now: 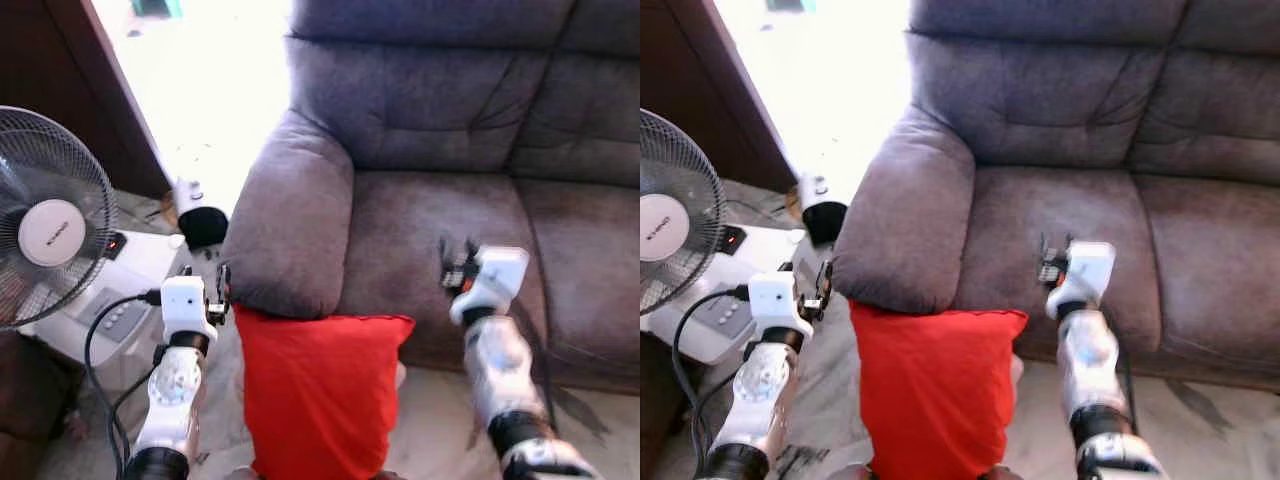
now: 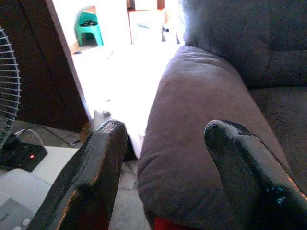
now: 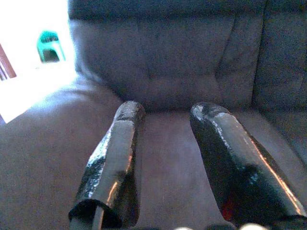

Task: Move the pillow to the sofa from floor

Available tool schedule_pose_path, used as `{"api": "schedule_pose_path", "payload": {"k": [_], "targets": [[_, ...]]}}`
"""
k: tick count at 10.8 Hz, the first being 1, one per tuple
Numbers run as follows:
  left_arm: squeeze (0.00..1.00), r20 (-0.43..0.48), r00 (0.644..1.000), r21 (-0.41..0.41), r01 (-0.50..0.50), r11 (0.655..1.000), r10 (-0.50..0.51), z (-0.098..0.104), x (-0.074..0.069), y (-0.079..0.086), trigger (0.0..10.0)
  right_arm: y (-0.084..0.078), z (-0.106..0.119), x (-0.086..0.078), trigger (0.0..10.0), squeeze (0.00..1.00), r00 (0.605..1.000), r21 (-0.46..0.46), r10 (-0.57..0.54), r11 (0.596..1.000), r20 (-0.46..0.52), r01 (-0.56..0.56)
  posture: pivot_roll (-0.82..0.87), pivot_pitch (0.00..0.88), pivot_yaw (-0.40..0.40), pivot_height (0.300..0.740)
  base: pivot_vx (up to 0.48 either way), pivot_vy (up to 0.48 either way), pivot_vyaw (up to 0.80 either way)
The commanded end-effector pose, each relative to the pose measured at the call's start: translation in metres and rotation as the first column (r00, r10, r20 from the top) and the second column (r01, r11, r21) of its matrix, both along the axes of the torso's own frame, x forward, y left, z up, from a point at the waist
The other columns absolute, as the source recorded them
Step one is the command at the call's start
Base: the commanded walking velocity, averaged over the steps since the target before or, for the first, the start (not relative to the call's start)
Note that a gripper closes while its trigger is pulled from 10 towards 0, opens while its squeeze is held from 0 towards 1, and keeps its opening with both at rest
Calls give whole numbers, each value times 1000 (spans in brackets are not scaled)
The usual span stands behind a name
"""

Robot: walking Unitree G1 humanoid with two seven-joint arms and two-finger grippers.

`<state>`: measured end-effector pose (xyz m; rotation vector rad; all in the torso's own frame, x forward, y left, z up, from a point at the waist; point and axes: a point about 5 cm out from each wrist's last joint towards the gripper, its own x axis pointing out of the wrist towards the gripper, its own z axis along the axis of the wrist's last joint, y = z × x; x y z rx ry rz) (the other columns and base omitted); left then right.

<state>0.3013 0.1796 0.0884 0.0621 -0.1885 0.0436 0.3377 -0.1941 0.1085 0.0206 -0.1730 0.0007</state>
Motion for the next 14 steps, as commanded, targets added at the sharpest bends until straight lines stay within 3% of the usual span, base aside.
{"api": "schedule_pose_path", "payload": {"k": [1, 5, 7, 10, 14], "targets": [[0, 16, 1000, -11, -19, 1000, 20, 5, -2, 2, 10000, 1, 6, -1, 10000, 0, 1000, 12, 4, 1000, 20, -4, 69, 123, -22, 714, 0, 0, 0], [0, 24, 1000, 2, -13, 1000, 13, 15, -5, 6, 10000, 3, -7, -25, 10000, 0, 1000, -6, -9, 1000, -4, 9, 60, 63, -14, 714, 0, 0, 0], [0, 35, 999, 8, -16, 1000, 15, 24, -3, 9, 10000, 5, -4, -23, 10000, 0, 1000, 3, -14, 1000, -11, 14, 70, 60, -14, 714, 0, 0, 0], [0, 23, 1000, 11, -13, 1000, 13, 22, -7, 9, 10000, 5, 6, -19, 10000, 0, 1000, -2, -23, 1000, 10, 23, 74, 62, -10, 714, 0, 0, 0], [0, 12, 1000, 14, -6, 1000, 6, 22, -9, 10, 10000, 7, 3, -24, 10000, 0, 1000, 11, -28, 1000, 0, 28, 69, 54, 0, 714, 0, 0, 0]]}}
